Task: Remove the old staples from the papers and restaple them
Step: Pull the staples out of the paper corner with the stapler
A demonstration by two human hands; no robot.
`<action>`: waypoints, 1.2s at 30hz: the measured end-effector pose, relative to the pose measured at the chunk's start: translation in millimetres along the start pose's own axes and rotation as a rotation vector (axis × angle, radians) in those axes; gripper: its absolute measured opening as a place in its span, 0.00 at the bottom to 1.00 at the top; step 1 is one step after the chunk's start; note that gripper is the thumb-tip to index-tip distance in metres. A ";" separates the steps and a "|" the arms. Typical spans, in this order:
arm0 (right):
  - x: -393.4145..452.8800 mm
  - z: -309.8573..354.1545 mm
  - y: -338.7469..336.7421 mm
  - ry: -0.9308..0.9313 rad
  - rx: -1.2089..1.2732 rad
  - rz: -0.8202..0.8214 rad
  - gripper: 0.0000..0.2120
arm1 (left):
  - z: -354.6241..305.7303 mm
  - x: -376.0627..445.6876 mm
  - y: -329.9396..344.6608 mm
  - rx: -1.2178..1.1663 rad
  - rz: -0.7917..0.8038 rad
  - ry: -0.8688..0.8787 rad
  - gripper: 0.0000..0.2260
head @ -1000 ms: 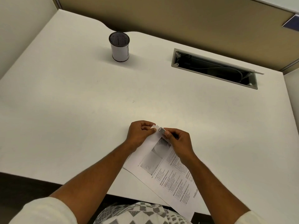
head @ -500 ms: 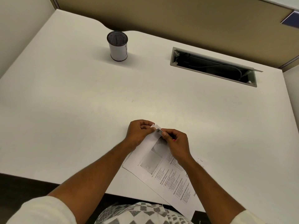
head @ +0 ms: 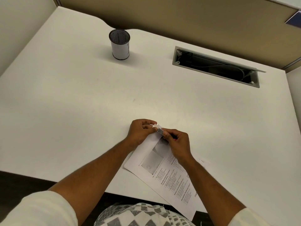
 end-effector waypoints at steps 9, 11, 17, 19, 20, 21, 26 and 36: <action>-0.5 0.9 -4.4 -0.005 0.014 0.021 0.08 | 0.7 -0.3 -2.7 -0.005 -0.023 -0.026 0.12; -0.6 0.8 -4.4 -0.001 0.032 0.016 0.07 | 1.0 -0.5 -2.3 -0.012 -0.021 -0.027 0.11; -0.4 -0.5 -2.0 0.010 0.048 0.008 0.07 | 0.1 -1.5 -0.4 -0.006 -0.003 -0.019 0.11; 0.0 -0.5 -1.4 0.015 0.050 0.003 0.07 | -0.5 -1.9 -0.9 -0.011 0.001 -0.018 0.11; 0.2 -0.6 -1.2 0.017 0.051 0.003 0.07 | -0.9 -2.0 -0.8 -0.013 0.005 -0.019 0.11; 0.3 -0.7 -1.3 0.020 0.050 0.004 0.07 | -1.2 -2.3 -0.5 -0.015 0.011 -0.019 0.11; 2.3 -1.5 -1.8 0.049 0.048 0.009 0.07 | -2.4 -3.0 -0.1 -0.023 0.019 -0.022 0.09; 3.9 4.6 -2.9 0.069 0.066 0.069 0.07 | -2.2 -3.4 0.4 -0.002 -0.014 0.019 0.11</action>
Point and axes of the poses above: each hand's wrist, its own x-axis towards the middle knuckle, its own y-axis out of the palm, z = x × y, the point moved 7 cm from there along x, towards the middle knuckle, and after that the axes turned 1 degree about z, right-handed, at the moved point
